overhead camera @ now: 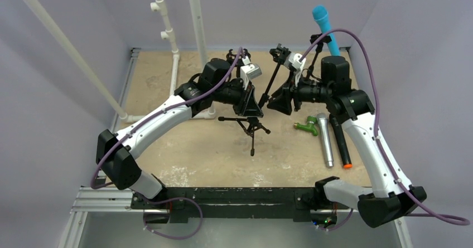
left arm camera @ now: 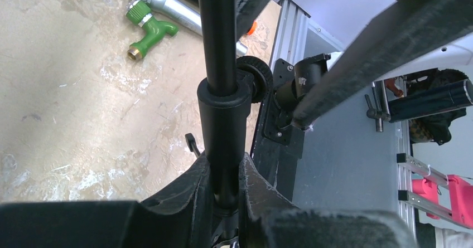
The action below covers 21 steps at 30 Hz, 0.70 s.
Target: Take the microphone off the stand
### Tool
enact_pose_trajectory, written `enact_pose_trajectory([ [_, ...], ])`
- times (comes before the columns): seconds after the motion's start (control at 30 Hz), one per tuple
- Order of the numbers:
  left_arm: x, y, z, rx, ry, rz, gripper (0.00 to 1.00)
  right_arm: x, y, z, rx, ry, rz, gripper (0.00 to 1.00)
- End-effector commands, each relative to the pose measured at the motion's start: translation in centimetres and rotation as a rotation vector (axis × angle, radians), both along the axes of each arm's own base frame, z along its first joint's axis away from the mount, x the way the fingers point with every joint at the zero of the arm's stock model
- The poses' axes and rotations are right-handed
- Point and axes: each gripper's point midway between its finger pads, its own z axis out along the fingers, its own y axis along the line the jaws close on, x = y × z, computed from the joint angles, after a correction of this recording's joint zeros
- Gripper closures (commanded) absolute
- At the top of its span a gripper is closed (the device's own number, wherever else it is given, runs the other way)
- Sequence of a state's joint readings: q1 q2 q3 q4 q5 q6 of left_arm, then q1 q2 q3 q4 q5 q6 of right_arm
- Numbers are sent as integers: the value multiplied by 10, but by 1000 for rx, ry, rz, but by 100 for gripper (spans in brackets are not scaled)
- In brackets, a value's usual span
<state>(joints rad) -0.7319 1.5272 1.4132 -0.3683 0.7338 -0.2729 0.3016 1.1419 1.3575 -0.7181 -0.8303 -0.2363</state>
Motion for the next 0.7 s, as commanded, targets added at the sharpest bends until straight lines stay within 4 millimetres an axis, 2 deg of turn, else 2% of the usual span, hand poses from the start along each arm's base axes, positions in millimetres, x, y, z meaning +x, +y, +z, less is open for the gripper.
enact_pose_trajectory([
  [0.0, -13, 2, 44, -119, -125, -62, 100, 1, 8, 10, 56, 11, 29, 55],
  [0.17, -13, 2, 46, -124, -126, -63, 100, 4, 8, 4, 53, 20, 28, 69],
  [0.37, -14, -1, 48, -135, -81, -58, 100, 12, 2, -2, 8, -34, -8, 99],
  [0.53, -18, -4, 54, -155, -18, -62, 100, 29, -15, -10, -187, -221, -80, 100],
  [0.67, -15, -9, 50, -150, 17, -62, 100, 48, -29, -15, -375, -358, -142, 100],
])
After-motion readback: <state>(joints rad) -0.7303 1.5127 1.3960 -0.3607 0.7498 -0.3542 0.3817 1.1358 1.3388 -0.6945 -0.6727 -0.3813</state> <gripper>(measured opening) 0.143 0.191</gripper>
